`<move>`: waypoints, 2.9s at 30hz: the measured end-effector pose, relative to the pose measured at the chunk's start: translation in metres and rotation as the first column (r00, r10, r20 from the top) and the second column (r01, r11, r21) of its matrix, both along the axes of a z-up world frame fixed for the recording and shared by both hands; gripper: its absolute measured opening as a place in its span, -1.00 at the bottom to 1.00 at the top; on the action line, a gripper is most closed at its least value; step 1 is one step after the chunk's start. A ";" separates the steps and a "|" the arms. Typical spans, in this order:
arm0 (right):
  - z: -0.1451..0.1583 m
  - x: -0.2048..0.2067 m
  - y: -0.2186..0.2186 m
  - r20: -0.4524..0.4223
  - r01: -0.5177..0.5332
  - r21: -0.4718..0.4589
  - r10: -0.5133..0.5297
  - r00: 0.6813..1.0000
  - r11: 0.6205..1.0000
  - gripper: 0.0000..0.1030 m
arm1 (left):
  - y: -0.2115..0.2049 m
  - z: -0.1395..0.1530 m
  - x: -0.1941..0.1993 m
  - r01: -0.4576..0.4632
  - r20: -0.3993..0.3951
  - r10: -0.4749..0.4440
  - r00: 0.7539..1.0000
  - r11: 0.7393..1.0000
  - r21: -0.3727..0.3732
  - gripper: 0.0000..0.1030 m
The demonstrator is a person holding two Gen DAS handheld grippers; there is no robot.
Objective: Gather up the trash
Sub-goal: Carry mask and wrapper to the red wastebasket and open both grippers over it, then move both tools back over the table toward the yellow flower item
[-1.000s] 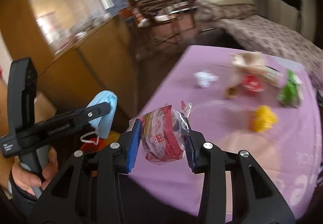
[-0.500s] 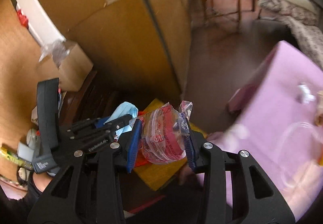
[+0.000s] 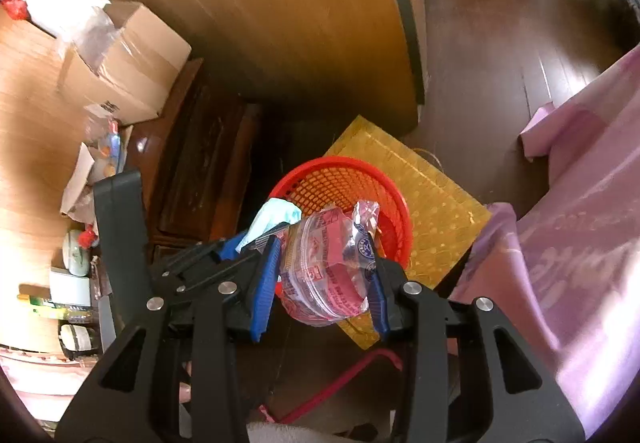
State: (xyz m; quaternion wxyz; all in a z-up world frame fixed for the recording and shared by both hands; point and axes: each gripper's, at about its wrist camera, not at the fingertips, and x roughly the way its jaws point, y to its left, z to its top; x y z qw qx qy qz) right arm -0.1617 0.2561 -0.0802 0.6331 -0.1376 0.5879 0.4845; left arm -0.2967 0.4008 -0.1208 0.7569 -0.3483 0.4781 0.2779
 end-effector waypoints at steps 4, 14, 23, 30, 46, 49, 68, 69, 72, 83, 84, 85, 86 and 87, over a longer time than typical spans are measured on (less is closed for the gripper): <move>-0.019 -0.005 0.006 0.003 -0.012 -0.024 0.012 1.000 1.000 -0.18 | -0.002 -0.014 0.005 -0.023 -0.025 0.023 0.999 1.000 -0.013 -0.55; -0.023 0.000 0.007 -0.049 -0.003 0.034 0.004 0.999 0.999 0.25 | -0.002 -0.014 0.008 -0.078 -0.057 0.078 0.995 0.997 0.017 -0.03; -0.017 0.004 -0.002 -0.028 0.014 0.054 -0.013 1.000 0.998 0.25 | -0.005 -0.004 0.007 -0.086 -0.068 0.088 0.994 0.996 0.033 0.09; 0.017 0.018 -0.026 0.033 0.066 0.150 -0.071 0.997 0.987 0.25 | -0.014 0.015 0.014 -0.055 -0.049 0.059 0.997 0.996 0.070 0.29; 0.092 0.109 -0.198 0.175 0.314 0.331 -0.384 0.906 0.890 0.54 | -0.112 0.102 0.109 0.186 0.050 -0.202 0.978 0.958 0.219 0.64; 0.096 0.127 -0.249 0.255 0.370 0.324 -0.457 0.852 0.871 0.63 | -0.142 0.115 0.132 0.252 0.064 -0.276 0.959 0.935 0.251 0.69; 0.071 0.220 -0.485 0.223 0.726 0.391 -0.824 0.521 0.565 0.70 | -0.367 0.126 0.291 0.639 0.048 -0.681 0.731 0.708 0.301 0.78; 0.070 0.223 -0.494 0.213 0.738 0.392 -0.835 0.508 0.549 0.70 | -0.381 0.124 0.298 0.660 0.040 -0.701 0.712 0.687 0.303 0.78; 0.068 0.228 -0.515 0.208 0.769 0.401 -0.867 0.454 0.498 0.73 | -0.415 0.117 0.316 0.710 0.015 -0.750 0.661 0.632 0.312 0.78; 0.043 0.249 -0.558 0.105 0.839 0.366 -0.914 0.393 0.403 0.77 | -0.470 0.076 0.362 0.792 -0.019 -0.811 0.584 0.565 0.232 0.78; 0.042 0.249 -0.558 0.104 0.837 0.368 -0.913 0.395 0.404 0.77 | -0.471 0.076 0.361 0.794 -0.020 -0.813 0.582 0.563 0.227 0.78; 0.042 0.249 -0.557 0.104 0.835 0.369 -0.911 0.399 0.408 0.77 | -0.471 0.073 0.362 0.798 -0.019 -0.815 0.579 0.561 0.221 0.78; 0.043 0.247 -0.555 0.106 0.833 0.369 -0.909 0.402 0.411 0.77 | -0.474 0.071 0.365 0.801 -0.015 -0.818 0.574 0.558 0.218 0.77; 0.043 0.247 -0.553 0.110 0.832 0.367 -0.907 0.406 0.416 0.77 | -0.475 0.070 0.365 0.801 -0.011 -0.820 0.572 0.556 0.220 0.77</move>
